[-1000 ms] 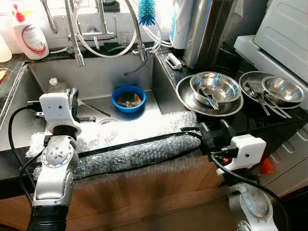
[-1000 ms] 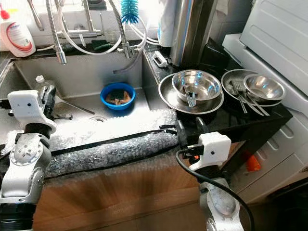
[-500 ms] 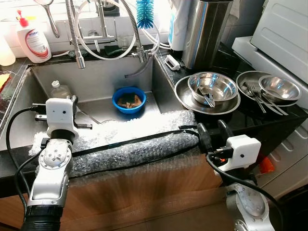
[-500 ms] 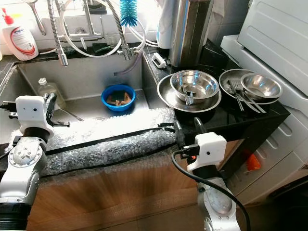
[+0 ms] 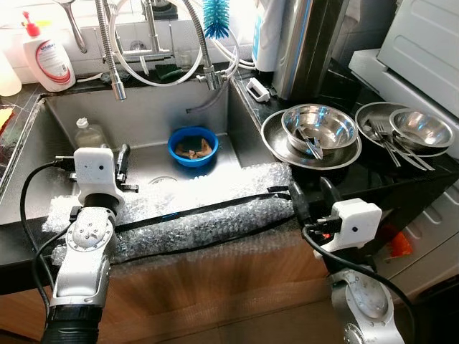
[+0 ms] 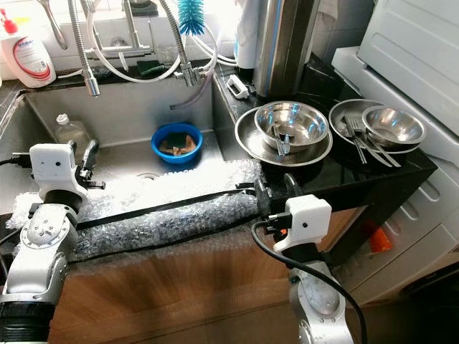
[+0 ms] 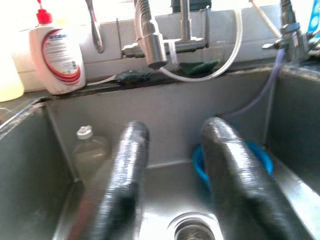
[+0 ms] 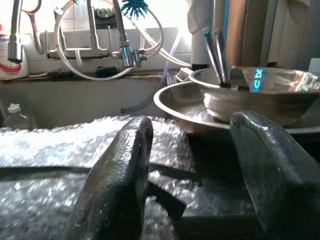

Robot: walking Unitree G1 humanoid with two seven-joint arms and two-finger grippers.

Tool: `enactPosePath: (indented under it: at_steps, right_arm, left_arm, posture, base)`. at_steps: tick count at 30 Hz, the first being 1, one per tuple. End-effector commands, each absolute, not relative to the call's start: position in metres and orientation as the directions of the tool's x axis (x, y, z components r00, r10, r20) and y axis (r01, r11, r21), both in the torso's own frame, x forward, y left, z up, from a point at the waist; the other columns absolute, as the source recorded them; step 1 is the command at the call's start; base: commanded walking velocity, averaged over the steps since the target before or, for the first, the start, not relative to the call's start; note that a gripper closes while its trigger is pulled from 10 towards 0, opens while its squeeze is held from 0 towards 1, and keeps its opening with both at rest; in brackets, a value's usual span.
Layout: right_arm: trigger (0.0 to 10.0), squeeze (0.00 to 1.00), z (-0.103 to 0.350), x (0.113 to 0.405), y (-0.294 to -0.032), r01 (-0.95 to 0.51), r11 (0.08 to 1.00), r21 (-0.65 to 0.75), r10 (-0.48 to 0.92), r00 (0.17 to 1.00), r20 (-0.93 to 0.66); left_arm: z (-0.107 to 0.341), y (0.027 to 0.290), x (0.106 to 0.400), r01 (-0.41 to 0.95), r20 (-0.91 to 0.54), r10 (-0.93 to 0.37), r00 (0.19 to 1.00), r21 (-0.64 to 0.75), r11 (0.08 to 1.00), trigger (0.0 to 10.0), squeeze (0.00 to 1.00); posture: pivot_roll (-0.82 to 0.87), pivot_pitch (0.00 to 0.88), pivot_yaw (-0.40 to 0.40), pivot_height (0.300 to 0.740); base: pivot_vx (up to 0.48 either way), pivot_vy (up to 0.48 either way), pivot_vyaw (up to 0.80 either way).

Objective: Kitchen organization

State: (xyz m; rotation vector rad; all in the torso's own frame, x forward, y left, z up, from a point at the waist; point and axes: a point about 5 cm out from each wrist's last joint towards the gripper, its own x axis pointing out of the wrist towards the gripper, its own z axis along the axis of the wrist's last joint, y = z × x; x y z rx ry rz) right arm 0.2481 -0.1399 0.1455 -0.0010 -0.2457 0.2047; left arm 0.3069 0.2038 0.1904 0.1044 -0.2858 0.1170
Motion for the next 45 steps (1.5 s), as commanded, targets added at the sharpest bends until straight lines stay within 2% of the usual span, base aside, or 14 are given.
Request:
enactPosePath:
  at_steps: [1,3,6,16,19,30,45]
  right_arm:
    - [10.0,0.0,0.145,0.249,-0.142,-0.182,0.983,-0.03,0.184,0.953,0.241]
    - [10.0,0.0,0.146,0.25,-0.14,-0.192,0.981,-0.033,0.194,0.95,0.246]
    - [10.0,0.0,0.145,0.25,-0.139,-0.197,0.98,-0.035,0.2,0.95,0.241]
    - [10.0,0.0,0.14,0.259,-0.148,-0.135,0.985,-0.11,0.154,0.969,0.193]
    - [10.0,0.0,0.144,0.262,-0.152,-0.11,0.982,-0.151,0.141,0.967,0.213]
    - [10.0,0.0,0.15,0.271,-0.158,-0.084,0.976,-0.199,0.133,0.96,0.247]
    - [10.0,0.0,0.152,0.284,-0.17,-0.017,0.967,-0.253,0.079,0.968,0.237]
  left_arm:
    - [0.211,0.202,0.304,-0.135,0.379,0.105,0.919,0.053,0.989,10.0,0.0]
    - [0.228,0.208,0.299,-0.17,0.448,0.134,0.884,0.042,0.985,10.0,0.0]
    - [0.233,0.211,0.297,-0.181,0.467,0.125,0.876,0.078,0.98,10.0,0.0]
    - [0.212,0.197,0.281,-0.132,0.409,0.079,0.909,0.102,0.986,10.0,0.0]
    - [0.208,0.189,0.276,-0.095,0.409,0.034,0.912,0.131,0.987,10.0,0.0]
    - [0.196,0.186,0.266,-0.064,0.376,-0.013,0.927,0.192,0.979,10.0,0.0]
    - [0.196,0.177,0.269,-0.053,0.376,-0.023,0.926,0.19,0.98,10.0,0.0]
  posture:
    - [0.05,0.097,-0.006,0.74]
    - [0.05,0.097,-0.011,0.74]
    - [0.06,0.096,-0.014,0.74]
    - [0.05,0.064,-0.027,0.74]
    - [0.05,0.056,-0.03,0.74]
    - [0.05,0.03,-0.036,0.74]
    - [0.05,0.089,-0.041,0.74]
  base:
    - [0.0,0.0,0.0]
    - [0.0,0.0,0.0]
    - [0.0,0.0,0.0]
    - [0.0,0.0,0.0]
    - [0.0,0.0,0.0]
    - [0.0,0.0,0.0]
    - [0.0,0.0,0.0]
